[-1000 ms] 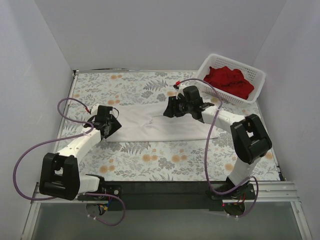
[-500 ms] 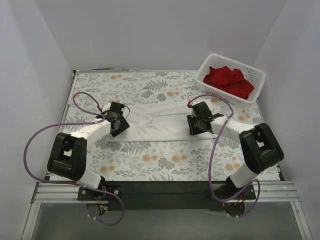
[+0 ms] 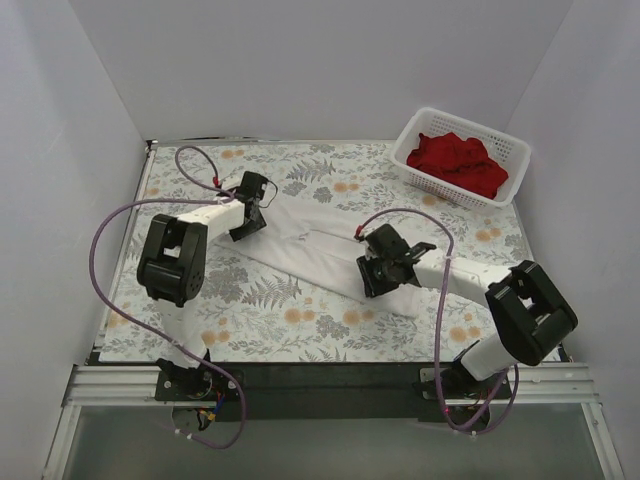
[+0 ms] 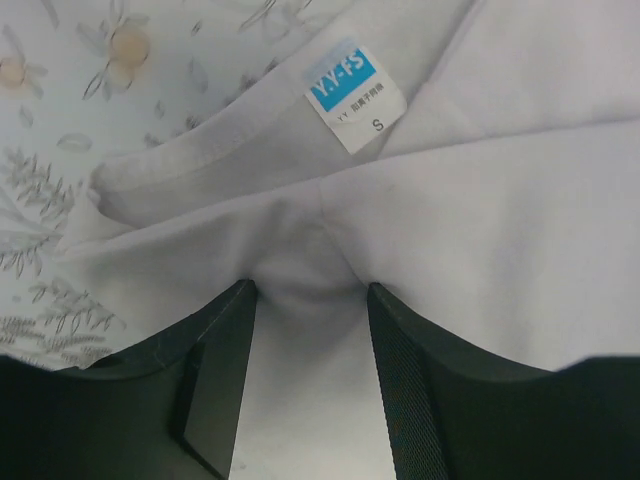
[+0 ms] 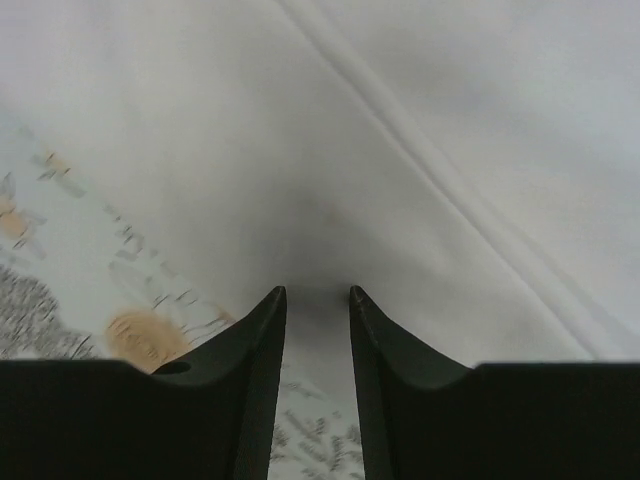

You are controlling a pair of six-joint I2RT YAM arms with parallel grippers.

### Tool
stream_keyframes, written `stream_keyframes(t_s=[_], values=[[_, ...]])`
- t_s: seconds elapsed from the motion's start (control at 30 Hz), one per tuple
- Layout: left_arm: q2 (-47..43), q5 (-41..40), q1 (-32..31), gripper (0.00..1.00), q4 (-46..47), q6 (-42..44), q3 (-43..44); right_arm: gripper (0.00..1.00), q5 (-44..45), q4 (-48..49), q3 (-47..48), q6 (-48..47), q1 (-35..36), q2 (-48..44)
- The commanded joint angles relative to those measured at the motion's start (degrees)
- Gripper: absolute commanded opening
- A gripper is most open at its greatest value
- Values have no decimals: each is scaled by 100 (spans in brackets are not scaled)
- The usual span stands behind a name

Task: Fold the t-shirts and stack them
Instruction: Fold the tshirt

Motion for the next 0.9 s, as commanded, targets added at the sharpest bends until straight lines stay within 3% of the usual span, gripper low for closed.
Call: stream_keyframes(t_s=[0.0,0.2,0.33,0.47,0.57,0.87], values=[[845,-260,34,48,-106,569,868,39,-655,-913,-131,616,893,-220],[1963,-129,34,53,-115,1072,2251,40,-1339,-686,475,714,2080,-160],[1990,-128,34,57,43,1396,2612,41,-965,-965,827,504,2117,-326],[1490,-155,34,61,412,1626,2385,48,299,-1414,924,152,1994,-669],[971,-94,16,65,457,1609,2166,48,390,-1519,810,-138,1827,-757],[-163,486,-423,63,474,748,1093,27,294,-1520,634,-543,1721,-573]])
